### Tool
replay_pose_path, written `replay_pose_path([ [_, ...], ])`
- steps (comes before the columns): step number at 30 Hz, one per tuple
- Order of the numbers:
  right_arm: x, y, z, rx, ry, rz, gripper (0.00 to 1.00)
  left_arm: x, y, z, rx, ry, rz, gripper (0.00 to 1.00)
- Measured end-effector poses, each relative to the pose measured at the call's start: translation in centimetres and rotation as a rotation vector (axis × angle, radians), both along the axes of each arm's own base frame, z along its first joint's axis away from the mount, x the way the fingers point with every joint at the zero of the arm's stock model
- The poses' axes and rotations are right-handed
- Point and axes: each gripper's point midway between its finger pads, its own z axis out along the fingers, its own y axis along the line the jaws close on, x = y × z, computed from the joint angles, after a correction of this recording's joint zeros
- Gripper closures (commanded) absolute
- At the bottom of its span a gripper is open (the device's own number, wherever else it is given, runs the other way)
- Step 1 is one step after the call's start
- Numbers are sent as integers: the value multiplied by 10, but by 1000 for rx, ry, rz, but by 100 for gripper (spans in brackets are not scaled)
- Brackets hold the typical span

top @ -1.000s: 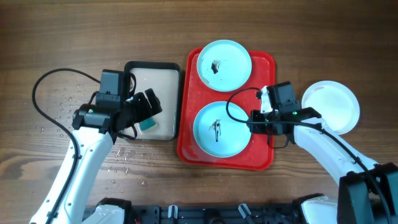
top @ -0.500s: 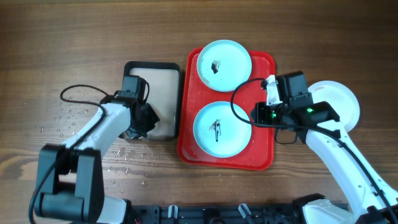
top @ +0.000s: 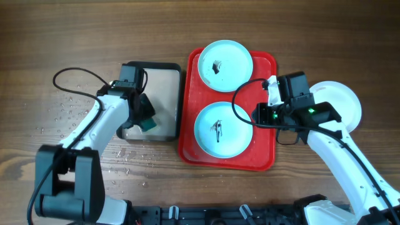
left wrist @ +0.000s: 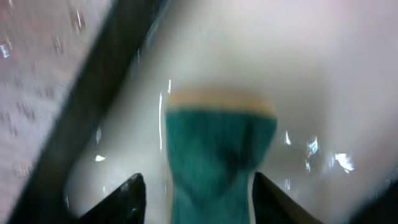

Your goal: Clean dirty plates on tray and stack at the side

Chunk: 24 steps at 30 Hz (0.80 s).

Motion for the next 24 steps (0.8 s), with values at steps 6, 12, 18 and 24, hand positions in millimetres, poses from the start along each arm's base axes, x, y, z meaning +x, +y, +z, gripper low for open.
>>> replay_pose_path([
  [6,-2,0,-1,-2,9,0,76,17,5,-26,45,-28,-7,96],
  [12,-6,-1,-3,-6,26,-3,76,3,-2,-10,5,68,-60,55],
  [18,-6,-2,-3,-7,31,-3,76,-2,-13,13,-61,64,-73,67],
  [24,-7,-2,-3,-7,31,-3,76,-16,-11,-27,-66,44,-58,96],
])
